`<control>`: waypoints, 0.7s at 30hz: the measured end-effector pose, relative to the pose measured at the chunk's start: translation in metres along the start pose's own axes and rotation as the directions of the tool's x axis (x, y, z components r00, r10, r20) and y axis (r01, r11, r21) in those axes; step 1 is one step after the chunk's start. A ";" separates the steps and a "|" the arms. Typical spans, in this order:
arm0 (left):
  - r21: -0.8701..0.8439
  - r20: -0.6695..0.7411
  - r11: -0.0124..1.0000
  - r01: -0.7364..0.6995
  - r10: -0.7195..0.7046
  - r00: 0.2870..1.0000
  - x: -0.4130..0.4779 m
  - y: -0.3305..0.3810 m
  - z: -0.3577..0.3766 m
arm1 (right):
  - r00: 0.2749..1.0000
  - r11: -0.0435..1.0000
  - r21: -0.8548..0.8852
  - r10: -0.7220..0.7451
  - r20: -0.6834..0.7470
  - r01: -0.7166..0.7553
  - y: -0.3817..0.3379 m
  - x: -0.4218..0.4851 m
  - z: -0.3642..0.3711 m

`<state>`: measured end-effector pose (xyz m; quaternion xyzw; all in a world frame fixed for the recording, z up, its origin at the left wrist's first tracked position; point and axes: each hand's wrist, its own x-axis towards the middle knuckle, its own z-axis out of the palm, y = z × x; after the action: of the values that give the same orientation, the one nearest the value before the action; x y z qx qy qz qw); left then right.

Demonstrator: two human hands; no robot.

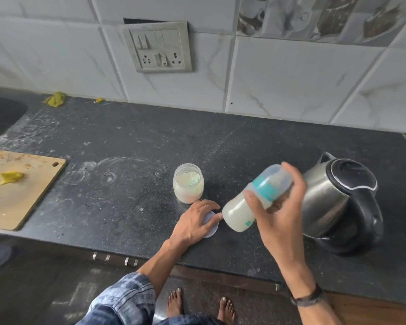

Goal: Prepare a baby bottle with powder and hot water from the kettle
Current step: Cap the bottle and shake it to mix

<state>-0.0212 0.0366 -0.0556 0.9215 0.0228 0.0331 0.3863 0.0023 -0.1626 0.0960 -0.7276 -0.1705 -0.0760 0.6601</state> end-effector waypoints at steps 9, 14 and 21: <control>-0.001 0.005 1.000 0.003 -0.003 1.000 0.001 -0.002 0.001 | 0.999 0.988 -0.153 -0.035 -0.027 0.030 0.013 -0.013 0.004; 0.014 -0.013 1.000 0.018 -0.018 1.000 0.002 -0.003 0.003 | 0.905 0.944 0.026 -0.308 -0.295 0.329 -0.001 -0.013 0.003; -0.001 0.000 1.000 0.004 -0.004 1.000 0.001 -0.002 0.001 | 0.886 0.924 0.057 -0.344 -0.311 0.379 -0.027 -0.005 0.002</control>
<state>-0.0199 0.0374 -0.0573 0.9213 0.0248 0.0322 0.3868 -0.0120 -0.1591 0.1194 -0.6238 -0.2070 -0.2955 0.6934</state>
